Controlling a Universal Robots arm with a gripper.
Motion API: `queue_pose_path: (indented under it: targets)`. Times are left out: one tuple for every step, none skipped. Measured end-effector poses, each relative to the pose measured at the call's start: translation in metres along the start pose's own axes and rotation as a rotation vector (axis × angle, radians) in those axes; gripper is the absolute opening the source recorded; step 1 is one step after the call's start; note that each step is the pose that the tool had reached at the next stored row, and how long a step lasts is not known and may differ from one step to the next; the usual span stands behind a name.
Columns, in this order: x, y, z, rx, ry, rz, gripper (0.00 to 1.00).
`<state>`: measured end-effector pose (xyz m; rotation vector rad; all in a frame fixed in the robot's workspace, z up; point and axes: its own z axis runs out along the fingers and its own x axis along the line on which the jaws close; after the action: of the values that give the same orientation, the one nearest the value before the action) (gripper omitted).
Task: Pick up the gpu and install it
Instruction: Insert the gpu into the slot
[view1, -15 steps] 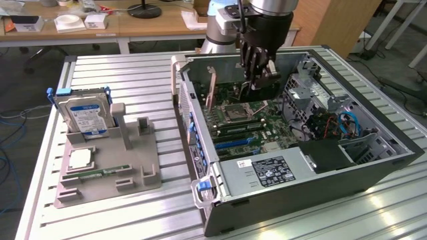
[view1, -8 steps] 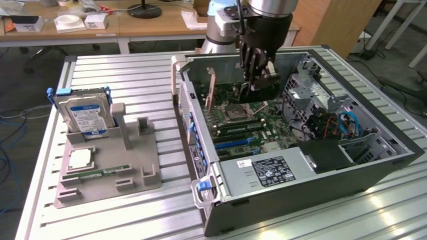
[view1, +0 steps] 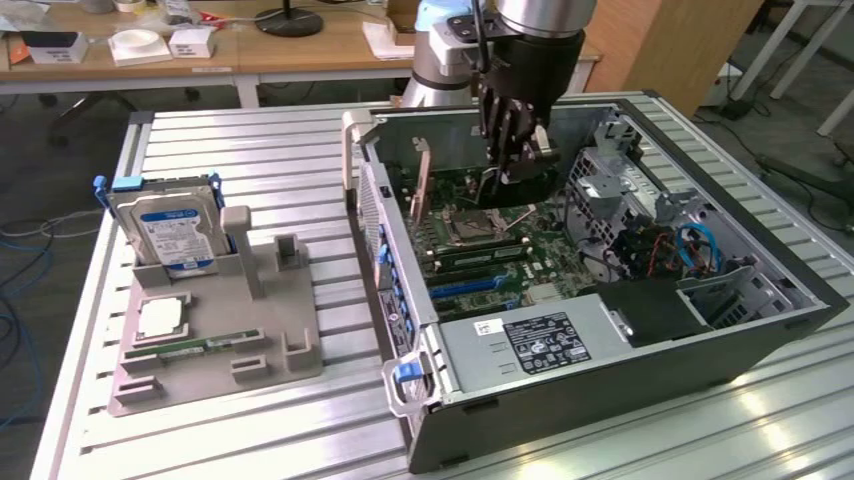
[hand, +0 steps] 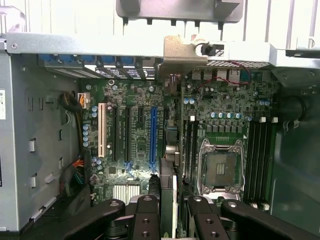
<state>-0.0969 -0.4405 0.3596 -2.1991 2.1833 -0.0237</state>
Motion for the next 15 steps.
queue_pose_path:
  targets:
    - [0.0005,0.0001,0.0002,0.0,0.0,0.0,0.26]
    - [0.001,0.0002,0.0003,0.0,0.0,0.0,0.26]
    - [0.0015,0.0003,0.0004,0.0,-0.0001,0.0,0.26]
    - [0.002,0.0003,0.0006,0.0,0.0,0.0,0.26]
    - [0.0025,0.0004,0.0007,0.0,0.0,0.0,0.26]
    - [0.003,0.0005,0.0008,0.0001,0.0,0.0,0.26]
    - [0.0034,0.0006,0.001,0.0001,-0.0001,0.0,0.26]
    - [0.0039,0.0007,0.0012,0.0001,-0.0001,0.0,0.26]
    - [0.0042,0.0008,0.0014,0.0001,-0.0001,0.0,0.26]
    - [0.0046,0.001,0.0016,0.0001,-0.0002,0.0,0.26]
    - [0.005,0.0011,0.0019,0.0,-0.0001,0.0,0.26]
    - [0.0054,0.0013,0.0021,0.0001,-0.0001,0.0,0.26]
    - [0.0057,0.0014,0.0024,0.0001,-0.0001,0.0,0.26]
    - [0.0061,0.0016,0.0026,0.0,-0.0001,0.0,0.26]
    - [0.0063,0.0017,0.003,0.0001,-0.0001,0.0,0.26]
